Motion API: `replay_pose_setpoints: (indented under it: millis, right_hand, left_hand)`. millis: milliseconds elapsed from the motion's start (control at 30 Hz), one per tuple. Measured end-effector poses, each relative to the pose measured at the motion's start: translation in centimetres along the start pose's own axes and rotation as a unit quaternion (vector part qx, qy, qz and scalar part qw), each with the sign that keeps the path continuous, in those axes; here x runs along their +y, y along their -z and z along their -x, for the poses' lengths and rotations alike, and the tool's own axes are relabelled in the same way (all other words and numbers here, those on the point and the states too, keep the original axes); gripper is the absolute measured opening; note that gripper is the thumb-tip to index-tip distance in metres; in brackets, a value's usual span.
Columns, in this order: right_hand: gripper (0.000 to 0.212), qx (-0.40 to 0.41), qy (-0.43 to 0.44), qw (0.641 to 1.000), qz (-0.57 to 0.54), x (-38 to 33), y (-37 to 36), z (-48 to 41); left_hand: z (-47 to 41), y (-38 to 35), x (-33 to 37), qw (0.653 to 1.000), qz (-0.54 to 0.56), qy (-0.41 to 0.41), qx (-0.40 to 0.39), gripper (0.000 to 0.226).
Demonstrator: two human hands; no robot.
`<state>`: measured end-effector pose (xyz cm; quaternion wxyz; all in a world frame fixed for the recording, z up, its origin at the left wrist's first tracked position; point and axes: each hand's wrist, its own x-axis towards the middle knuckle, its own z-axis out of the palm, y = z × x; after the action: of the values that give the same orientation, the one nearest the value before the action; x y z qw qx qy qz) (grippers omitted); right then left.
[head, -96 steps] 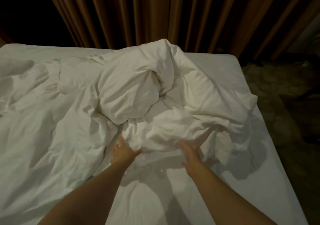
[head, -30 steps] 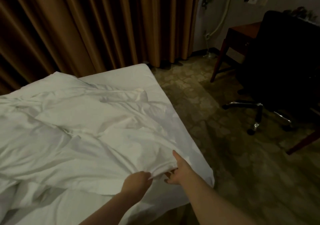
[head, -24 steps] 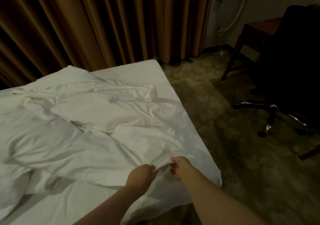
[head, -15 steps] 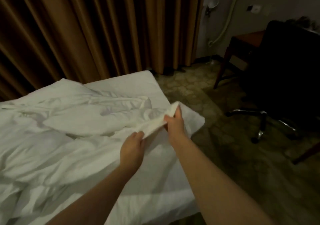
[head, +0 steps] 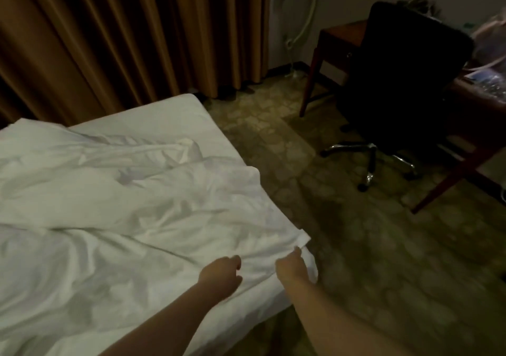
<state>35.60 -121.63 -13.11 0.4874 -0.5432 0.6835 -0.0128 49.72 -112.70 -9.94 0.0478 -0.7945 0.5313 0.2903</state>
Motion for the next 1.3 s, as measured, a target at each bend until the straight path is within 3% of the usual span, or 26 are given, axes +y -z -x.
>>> replay_pose_setpoints:
  millis: [200,300,467,667,867,1000,1167,1300]
  right_hand:
    - [0.058,0.036,0.156,0.976,0.147,-10.5,-1.9,0.4]
    - [0.056,0.014,0.209,0.958,0.196,-15.7,-6.0,0.5]
    - [0.05,0.005,0.304,0.922,0.241,-24.7,-12.6,1.1]
    - [0.045,0.031,0.386,0.885,0.26,-35.9,-16.6,0.2]
    - [0.053,-0.016,0.384,0.86,0.336,-42.4,-20.8,-2.1]
    - [0.061,-0.073,0.371,0.842,0.385,-44.5,-24.5,-4.1]
    - [0.083,-0.104,0.33,0.833,0.432,-45.3,-27.6,-6.7]
    - [0.12,-0.166,0.262,0.828,0.467,-44.1,-28.5,-9.3]
  left_hand:
    - [-0.7,4.7,-4.3,0.991,0.046,0.071,0.105,0.028]
    - [-0.6,7.4,-8.6,0.978,0.086,0.102,0.159,0.027]
    - [-1.9,12.8,-18.1,0.949,0.121,0.14,0.257,0.028]
    - [-5.1,19.9,-26.5,0.917,0.16,0.122,0.346,0.037]
    - [-7.8,22.9,-32.6,0.937,0.088,0.208,0.267,0.054]
    - [-7.2,19.6,-35.5,0.966,0.092,0.235,0.052,0.05]
    - [-5.8,12.2,-35.2,0.969,0.027,0.206,-0.132,0.04]
    - [-6.4,10.8,-35.5,0.961,0.086,0.228,-0.131,0.041]
